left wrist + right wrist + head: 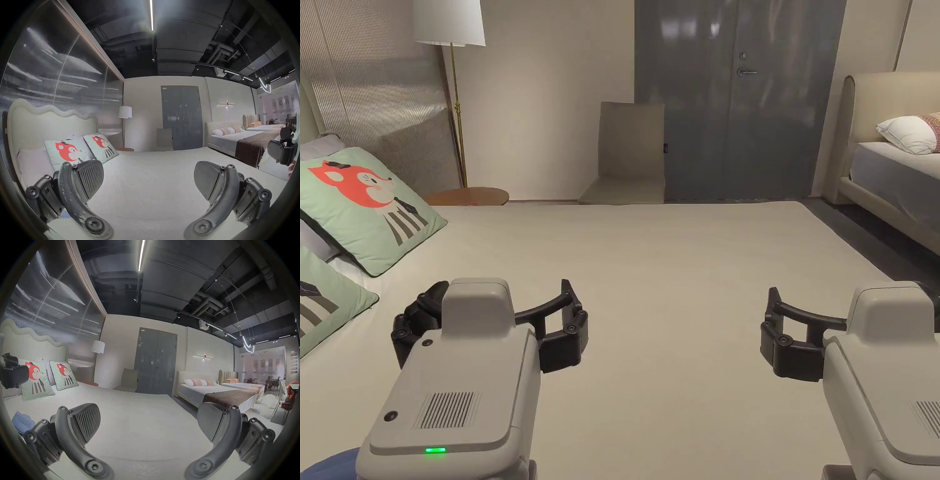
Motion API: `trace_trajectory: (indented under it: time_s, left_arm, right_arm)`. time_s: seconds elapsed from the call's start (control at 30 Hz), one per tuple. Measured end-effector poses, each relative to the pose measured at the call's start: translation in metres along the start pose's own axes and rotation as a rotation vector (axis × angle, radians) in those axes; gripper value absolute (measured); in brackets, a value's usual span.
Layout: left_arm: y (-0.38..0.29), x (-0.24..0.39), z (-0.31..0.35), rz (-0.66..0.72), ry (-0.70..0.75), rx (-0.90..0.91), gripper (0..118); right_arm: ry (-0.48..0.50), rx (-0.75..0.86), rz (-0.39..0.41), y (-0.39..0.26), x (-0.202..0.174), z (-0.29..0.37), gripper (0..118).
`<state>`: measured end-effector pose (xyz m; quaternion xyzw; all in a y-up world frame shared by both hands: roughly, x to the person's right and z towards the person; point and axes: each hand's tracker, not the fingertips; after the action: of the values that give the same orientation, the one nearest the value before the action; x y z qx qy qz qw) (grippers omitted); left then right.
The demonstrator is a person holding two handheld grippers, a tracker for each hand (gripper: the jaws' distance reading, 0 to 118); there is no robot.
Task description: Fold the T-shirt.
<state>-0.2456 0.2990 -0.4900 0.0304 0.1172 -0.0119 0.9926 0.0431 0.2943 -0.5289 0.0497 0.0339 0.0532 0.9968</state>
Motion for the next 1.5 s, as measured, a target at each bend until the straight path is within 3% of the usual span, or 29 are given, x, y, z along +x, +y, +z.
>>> trace_trajectory:
  time_s: [0.9, 1.0, 1.07, 1.1, 1.2, 1.33, 1.5]
  left_arm:
    - [0.006, -0.002, 0.003, 0.001, -0.013, 0.010, 111]
    - [0.007, -0.002, 0.003, 0.004, -0.014, 0.011, 111]
    - [0.007, -0.002, 0.003, 0.006, -0.016, 0.009, 111]
    - [0.007, -0.002, 0.003, 0.007, -0.017, 0.008, 111]
    - [0.007, -0.002, 0.003, 0.006, -0.016, 0.009, 111]
    - [0.008, -0.001, 0.003, 0.007, -0.019, 0.008, 111]
    - [0.008, -0.001, 0.003, 0.011, -0.024, 0.004, 111]
  right_arm:
    - [0.009, -0.050, -0.049, 0.003, 0.010, -0.007, 118]
    - [0.034, -0.052, -0.118, 0.007, 0.014, -0.007, 118]
    - [-0.012, -0.088, -0.145, 0.010, 0.014, -0.007, 118]
    - [-0.044, -0.092, -0.144, 0.011, 0.013, -0.008, 118]
    - [-0.098, -0.087, -0.038, 0.011, 0.006, -0.010, 118]
    - [-0.029, -0.094, -0.074, 0.012, 0.006, -0.006, 118]
    - [-0.017, -0.084, -0.027, 0.013, 0.003, -0.004, 118]
